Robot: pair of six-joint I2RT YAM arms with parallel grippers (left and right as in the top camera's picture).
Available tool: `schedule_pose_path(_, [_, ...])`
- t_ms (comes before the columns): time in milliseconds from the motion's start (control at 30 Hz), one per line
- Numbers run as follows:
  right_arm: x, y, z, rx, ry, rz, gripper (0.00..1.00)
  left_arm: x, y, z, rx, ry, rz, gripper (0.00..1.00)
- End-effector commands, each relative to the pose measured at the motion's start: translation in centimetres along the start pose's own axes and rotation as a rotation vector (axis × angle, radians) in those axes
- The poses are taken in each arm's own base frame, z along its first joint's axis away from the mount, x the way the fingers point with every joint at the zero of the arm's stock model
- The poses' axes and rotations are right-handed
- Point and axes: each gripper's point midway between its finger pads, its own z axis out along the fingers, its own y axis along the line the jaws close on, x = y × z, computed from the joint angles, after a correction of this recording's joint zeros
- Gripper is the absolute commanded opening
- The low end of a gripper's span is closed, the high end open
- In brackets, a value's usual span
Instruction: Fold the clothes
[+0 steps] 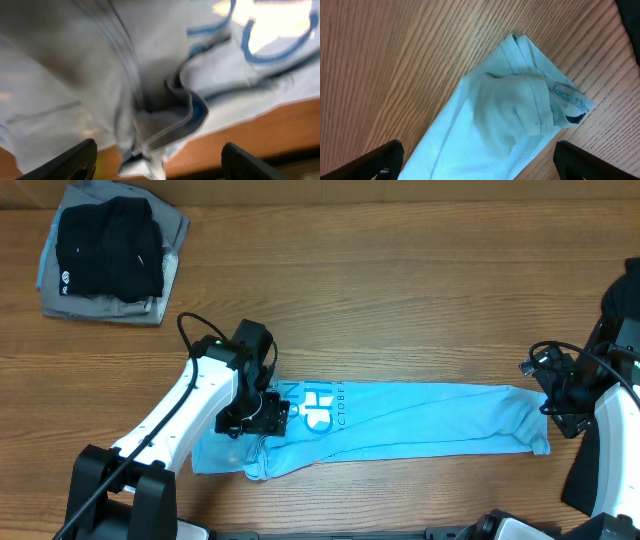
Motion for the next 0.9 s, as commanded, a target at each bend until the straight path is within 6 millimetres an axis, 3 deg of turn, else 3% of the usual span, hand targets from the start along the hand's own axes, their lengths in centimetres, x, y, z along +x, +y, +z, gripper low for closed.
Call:
schedule_pose_path(0, [0.2,0.1,0.2,-0.002,0.005,-0.009,1.0,0.8,-0.9,-0.7,0.059,0.017,0.055,0.82])
schedule_pose_path(233, [0.2,0.1,0.2,-0.001,0.005,-0.009,1.0,1.4,-0.9,-0.4,0.052,0.039,0.061,0.8])
schedule_pose_path(433, [0.2,0.2,0.1,-0.005,0.007,-0.009,1.0,0.9,-1.0,1.1,0.052,0.007,0.083,0.79])
schedule_pose_path(867, [0.1,0.2,0.1,-0.008,0.003,-0.01,1.0,1.0,-0.4,2.5,0.036,-0.002,0.071,0.81])
